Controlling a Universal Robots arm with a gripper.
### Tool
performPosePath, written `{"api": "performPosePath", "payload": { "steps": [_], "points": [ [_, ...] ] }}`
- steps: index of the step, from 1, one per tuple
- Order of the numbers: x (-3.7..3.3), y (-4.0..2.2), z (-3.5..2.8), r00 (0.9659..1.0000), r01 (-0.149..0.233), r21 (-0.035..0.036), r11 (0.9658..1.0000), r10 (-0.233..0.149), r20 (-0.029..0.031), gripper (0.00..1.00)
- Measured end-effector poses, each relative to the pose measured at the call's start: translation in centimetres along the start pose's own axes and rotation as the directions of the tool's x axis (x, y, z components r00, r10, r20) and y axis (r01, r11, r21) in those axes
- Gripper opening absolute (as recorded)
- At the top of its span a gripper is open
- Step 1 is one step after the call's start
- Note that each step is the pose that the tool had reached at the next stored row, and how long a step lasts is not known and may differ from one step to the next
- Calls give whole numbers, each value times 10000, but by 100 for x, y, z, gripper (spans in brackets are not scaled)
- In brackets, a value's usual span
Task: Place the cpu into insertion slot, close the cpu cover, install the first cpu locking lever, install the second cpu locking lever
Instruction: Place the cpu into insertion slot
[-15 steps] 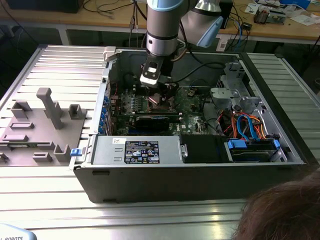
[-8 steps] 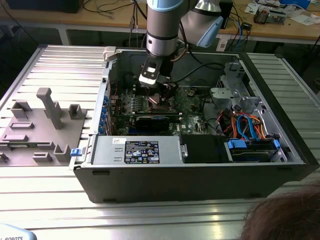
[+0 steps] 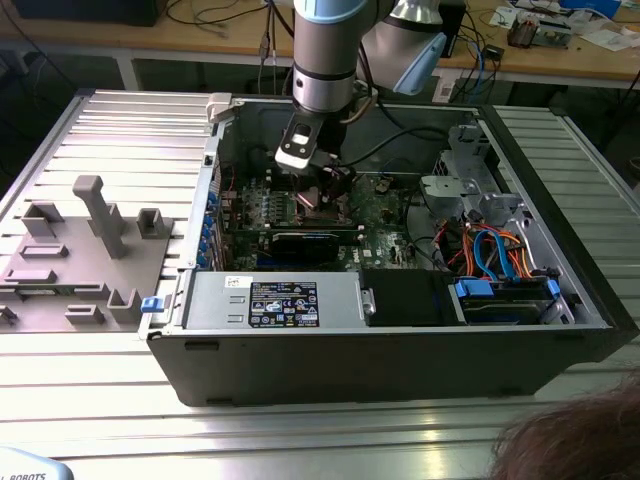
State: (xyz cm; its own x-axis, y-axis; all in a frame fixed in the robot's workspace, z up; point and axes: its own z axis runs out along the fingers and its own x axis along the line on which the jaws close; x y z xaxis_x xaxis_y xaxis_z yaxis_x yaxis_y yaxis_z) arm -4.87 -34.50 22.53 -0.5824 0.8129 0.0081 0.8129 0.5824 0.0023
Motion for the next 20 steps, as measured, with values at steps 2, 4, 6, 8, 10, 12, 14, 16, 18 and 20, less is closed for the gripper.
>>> {"api": "performPosePath", "payload": {
  "steps": [2,4,6,8,10,12,14,16,18,20],
  "points": [
    [0,0,1,10000,-75,0,10000,75,-1,54],
    [0,0,2,9998,-192,-1,9998,192,0,54],
    [0,0,4,9994,-343,-3,9994,343,0,54],
    [0,0,5,9990,-453,-3,9990,453,0,54],
    [0,0,6,9985,-546,-4,9985,546,1,54],
    [0,0,7,9980,-635,-5,9980,635,1,54],
    [0,0,8,9976,-697,-5,9976,697,1,54],
    [0,0,9,9970,-776,-6,9970,776,1,54],
    [0,0,9,9958,-916,-7,9958,916,1,54],
    [0,0,10,9952,-981,-8,9952,981,1,54]
  ]
}}
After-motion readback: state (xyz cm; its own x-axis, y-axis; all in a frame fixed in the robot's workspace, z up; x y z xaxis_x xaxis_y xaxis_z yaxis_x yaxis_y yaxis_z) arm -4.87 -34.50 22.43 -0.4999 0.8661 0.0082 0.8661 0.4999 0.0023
